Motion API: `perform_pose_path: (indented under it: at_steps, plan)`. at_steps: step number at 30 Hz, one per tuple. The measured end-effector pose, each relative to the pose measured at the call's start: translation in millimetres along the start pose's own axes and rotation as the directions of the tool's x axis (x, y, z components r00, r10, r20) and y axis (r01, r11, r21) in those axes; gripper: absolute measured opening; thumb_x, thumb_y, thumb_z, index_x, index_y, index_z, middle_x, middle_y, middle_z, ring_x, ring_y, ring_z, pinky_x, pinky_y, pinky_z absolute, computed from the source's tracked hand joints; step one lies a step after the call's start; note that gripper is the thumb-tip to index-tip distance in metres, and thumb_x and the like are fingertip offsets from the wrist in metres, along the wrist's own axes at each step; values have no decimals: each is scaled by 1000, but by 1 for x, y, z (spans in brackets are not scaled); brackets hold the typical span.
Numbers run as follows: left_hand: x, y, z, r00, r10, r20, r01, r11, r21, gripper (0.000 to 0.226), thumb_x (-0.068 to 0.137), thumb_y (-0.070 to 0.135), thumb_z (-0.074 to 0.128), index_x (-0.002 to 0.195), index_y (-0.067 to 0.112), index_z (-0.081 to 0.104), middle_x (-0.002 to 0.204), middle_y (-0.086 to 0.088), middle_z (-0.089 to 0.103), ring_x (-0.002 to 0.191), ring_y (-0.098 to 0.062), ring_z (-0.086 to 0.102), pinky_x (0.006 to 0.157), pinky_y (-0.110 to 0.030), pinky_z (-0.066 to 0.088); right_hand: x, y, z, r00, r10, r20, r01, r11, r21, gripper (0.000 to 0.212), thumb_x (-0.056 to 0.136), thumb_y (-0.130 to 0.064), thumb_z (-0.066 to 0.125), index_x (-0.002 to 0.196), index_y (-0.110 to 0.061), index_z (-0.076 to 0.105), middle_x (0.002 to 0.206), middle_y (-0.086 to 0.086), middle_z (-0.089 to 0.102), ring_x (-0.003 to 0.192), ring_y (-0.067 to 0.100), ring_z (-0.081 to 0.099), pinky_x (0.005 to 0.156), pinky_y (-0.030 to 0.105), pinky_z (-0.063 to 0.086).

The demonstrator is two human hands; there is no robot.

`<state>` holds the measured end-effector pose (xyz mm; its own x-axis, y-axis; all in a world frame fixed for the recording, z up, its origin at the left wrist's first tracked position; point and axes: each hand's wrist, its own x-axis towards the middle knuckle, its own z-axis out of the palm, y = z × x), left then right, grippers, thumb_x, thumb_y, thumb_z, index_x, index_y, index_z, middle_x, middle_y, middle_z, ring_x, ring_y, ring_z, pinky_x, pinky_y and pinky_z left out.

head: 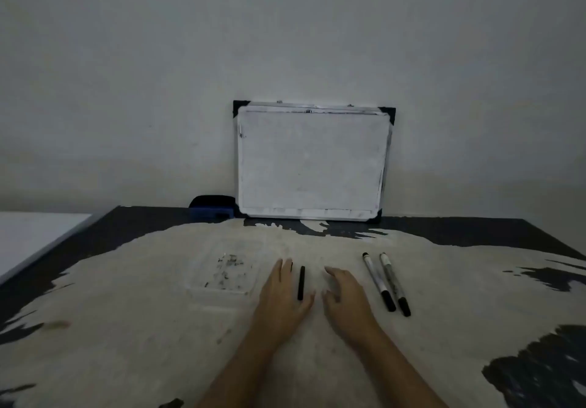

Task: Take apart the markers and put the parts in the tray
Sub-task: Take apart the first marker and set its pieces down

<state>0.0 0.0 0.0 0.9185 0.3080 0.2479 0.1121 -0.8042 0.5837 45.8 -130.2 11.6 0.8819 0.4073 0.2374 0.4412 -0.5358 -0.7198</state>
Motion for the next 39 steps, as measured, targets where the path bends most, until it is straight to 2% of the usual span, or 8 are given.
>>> perform_pose_path:
  at_steps: [6, 9, 11, 15, 26, 30, 34, 39]
  plan:
    - [0, 0, 0, 999, -5, -36, 6, 1000, 25, 79, 87, 54, 44, 145, 14, 9, 156, -6, 7, 143, -18, 10, 114, -31, 17, 2, 6, 5, 979, -16, -205, 8, 999, -42, 42, 89, -5, 51, 130, -15, 47, 134, 1, 48, 125, 14, 43, 99, 19, 33]
    - [1, -1, -1, 1000, -9, -29, 10, 999, 40, 77, 88, 53, 44, 145, 16, 10, 157, -5, 6, 143, -18, 12, 114, -31, 18, 9, 16, -7, 895, -20, -445, -126, 947, -297, 35, 84, 1, 58, 119, -1, 56, 124, 16, 58, 118, 30, 52, 97, 34, 44]
    - [1, 0, -1, 1000, -14, -22, 15, 999, 33, 75, 88, 52, 43, 146, 18, 10, 157, -3, 4, 142, -18, 13, 114, -31, 19, 13, 25, -15, 857, -25, -514, -203, 902, -381, 32, 78, 5, 63, 109, 4, 60, 110, 23, 65, 97, 37, 59, 80, 44, 53]
    - [2, 0, -1, 1000, -15, -12, 15, 999, 34, 72, 89, 51, 42, 145, 19, 10, 157, -2, 4, 142, -17, 14, 114, -31, 19, 14, 32, -20, 844, 5, -536, -273, 865, -420, 28, 74, 5, 65, 101, 3, 64, 96, 22, 68, 76, 35, 55, 63, 44, 48]
    - [-3, 3, -9, 989, 67, -130, -88, 982, -169, 51, 94, 34, 43, 140, 17, 30, 152, 4, 19, 134, -5, 25, 111, -26, 26, 12, 26, -19, 899, 109, -424, -367, 714, -595, 21, 88, -8, 52, 107, -7, 62, 110, 14, 64, 96, 26, 55, 80, 34, 40]
    - [-5, 10, -16, 935, 173, -309, -264, 923, -280, 32, 93, 23, 47, 125, 21, 50, 134, 13, 42, 119, 16, 34, 105, -8, 29, 11, 15, -17, 913, 3, -407, -188, 890, -416, 27, 82, 2, 58, 106, -8, 62, 105, 13, 62, 97, 27, 57, 83, 37, 47]
    - [-6, 17, -18, 954, 8, -298, -192, 781, -594, 32, 93, 24, 47, 125, 27, 47, 126, 10, 54, 117, 3, 49, 99, -16, 41, 0, -3, -10, 988, -71, -136, 78, 996, 53, 17, 94, -12, 44, 88, -26, 52, 77, -2, 59, 61, 12, 55, 52, 25, 46]
    - [-4, 18, -23, 981, -40, -190, -127, 607, -784, 29, 95, 20, 39, 117, 13, 57, 109, -3, 68, 100, -10, 65, 85, -20, 52, -4, -12, -4, 989, -150, -19, 151, 982, 113, 25, 96, -30, 42, 79, -20, 57, 60, -3, 52, 55, 12, 46, 53, 29, 36]
